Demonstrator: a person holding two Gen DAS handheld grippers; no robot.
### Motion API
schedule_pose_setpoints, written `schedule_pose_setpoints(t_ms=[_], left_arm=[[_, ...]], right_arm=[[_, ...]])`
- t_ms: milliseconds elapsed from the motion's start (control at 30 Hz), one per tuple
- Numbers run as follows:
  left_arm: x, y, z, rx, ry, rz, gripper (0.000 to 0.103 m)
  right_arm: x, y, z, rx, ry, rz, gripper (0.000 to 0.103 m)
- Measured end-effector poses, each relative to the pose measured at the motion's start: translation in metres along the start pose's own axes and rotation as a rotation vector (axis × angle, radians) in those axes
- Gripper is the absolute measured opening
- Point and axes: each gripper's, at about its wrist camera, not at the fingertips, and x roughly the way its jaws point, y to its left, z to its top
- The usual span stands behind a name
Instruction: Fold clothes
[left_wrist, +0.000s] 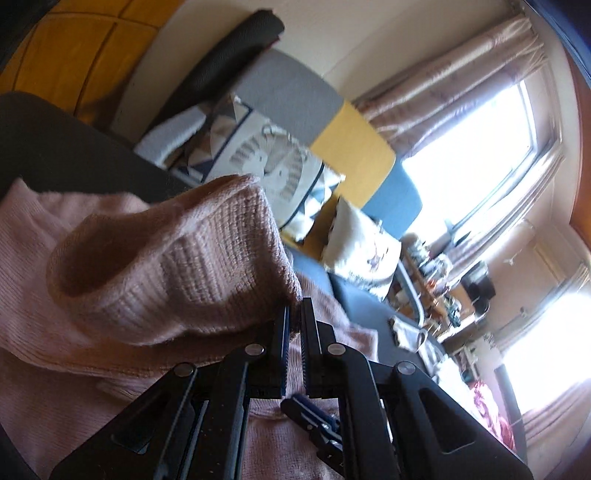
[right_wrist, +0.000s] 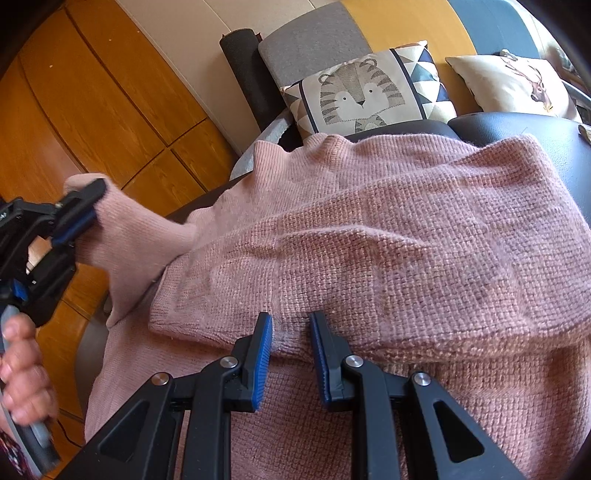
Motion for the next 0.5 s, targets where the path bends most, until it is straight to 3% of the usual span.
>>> schedule_pose_setpoints(t_ms=[167, 267, 367, 500], left_arm=[[0.02, -0.01, -0.015, 0.061, 0.057, 0.031, 0.005], [0.045, -0.008, -0.021, 0.102, 0.163, 0.145, 0.009], [0.06, 0.0, -0.029, 0.126, 0.269, 0.202, 0.01], [0.044, -0.001, -0.037, 0.178, 0.259, 0.162, 0.022]], right_arm=[[0.0, -0.001, 0.0, 0.007, 0.0, 0.012, 0.021], [-0.001, -0.003, 0.0, 0.015, -0.002, 0.021, 0.021], [-0.001, -0.004, 0.0, 0.019, -0.002, 0.025, 0.021], [-0.002, -0.005, 0.0, 0.024, -0.003, 0.03, 0.021]])
